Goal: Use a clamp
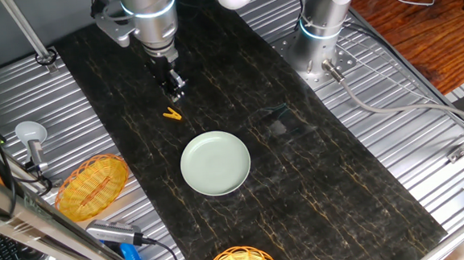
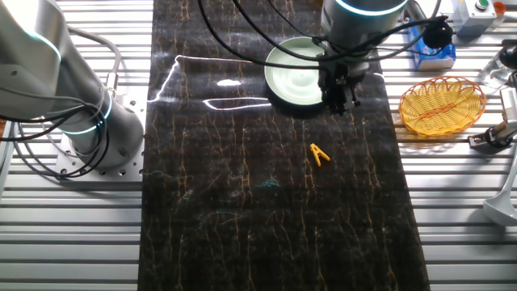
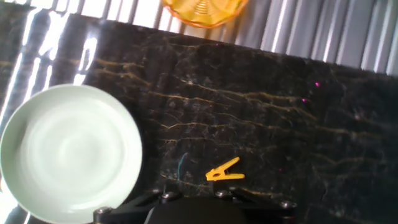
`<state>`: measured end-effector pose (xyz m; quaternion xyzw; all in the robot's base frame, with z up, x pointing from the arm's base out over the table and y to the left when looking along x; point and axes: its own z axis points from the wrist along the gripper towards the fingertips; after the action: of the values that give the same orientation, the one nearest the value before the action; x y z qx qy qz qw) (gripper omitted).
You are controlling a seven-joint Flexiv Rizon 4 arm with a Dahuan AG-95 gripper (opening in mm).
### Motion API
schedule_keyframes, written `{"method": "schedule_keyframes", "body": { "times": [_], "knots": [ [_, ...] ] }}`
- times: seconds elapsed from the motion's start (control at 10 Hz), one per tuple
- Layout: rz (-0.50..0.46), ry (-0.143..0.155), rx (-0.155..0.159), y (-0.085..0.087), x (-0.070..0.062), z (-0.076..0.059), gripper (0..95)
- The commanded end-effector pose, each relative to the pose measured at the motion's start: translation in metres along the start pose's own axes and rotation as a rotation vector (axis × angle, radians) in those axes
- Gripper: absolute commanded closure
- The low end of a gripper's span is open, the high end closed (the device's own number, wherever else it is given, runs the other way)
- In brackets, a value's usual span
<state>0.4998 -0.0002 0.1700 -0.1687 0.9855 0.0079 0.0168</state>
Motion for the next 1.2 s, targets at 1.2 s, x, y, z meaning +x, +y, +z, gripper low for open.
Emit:
{"method": "schedule_keyframes", "body": {
  "times": [1.2],
  "knots": [
    [-1.228, 0.132, -0.045, -0.024, 0.014, 0.032, 57.0]
  ]
}}
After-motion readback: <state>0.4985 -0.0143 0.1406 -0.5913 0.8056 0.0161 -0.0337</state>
